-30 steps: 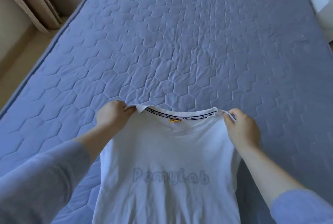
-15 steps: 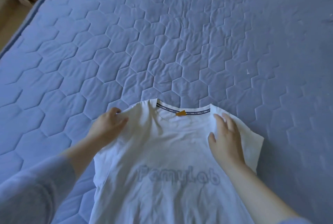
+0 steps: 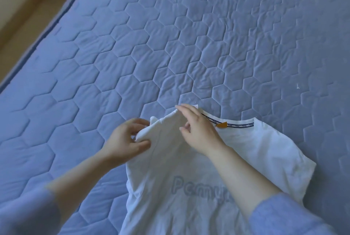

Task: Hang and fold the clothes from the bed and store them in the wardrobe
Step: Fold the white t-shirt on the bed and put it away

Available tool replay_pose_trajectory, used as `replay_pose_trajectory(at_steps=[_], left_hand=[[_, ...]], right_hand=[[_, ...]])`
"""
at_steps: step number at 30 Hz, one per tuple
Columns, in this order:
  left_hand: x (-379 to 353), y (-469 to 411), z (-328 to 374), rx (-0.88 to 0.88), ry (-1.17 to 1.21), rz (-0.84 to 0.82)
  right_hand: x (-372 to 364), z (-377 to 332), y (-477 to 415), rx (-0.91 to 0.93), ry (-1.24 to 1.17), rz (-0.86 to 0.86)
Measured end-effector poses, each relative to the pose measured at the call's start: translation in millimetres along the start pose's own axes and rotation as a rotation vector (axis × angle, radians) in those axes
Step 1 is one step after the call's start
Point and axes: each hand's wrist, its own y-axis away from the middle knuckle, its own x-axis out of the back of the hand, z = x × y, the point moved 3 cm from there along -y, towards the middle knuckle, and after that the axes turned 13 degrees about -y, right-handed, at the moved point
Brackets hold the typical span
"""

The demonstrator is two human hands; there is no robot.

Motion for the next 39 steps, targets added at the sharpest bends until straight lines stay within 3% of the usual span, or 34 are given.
replay_pose_trajectory(at_steps=[4,11,13,15,17,21,26,33,39], left_hand=[[-10,0,11,-0.106,-0.016,-0.125],[-29,4,16,-0.074,-0.081,-0.298],[-34,6,13,0.001,-0.055,-0.220],[-36,5,8,0.014,-0.221,-0.084],[-42,4,1,0.051,-0.369,-0.102],[-54,-1,-11,0.258,-0.230,-0.222],[-58,-2,-11,0.300,-0.069,-0.149],[-33,15,-7,0.193,0.008,-0.212],[8,41,-22,0.103,0.089,-0.220]], right_hand=[[-4,-1,-16,0.036,0.219,-0.157],[13,33,17,-0.046,0.312,-0.066],[12,52,36,-0.109,0.343,-0.146],[10,68,54,-0.139,0.364,-0.228],[7,74,67,-0.146,0.351,-0.231],[-2,69,76,-0.129,0.247,-0.109],[-16,62,81,-0.197,0.087,-0.092],[-37,39,66,-0.456,-0.552,0.080],[-43,-10,22,-0.327,-0.471,0.094]])
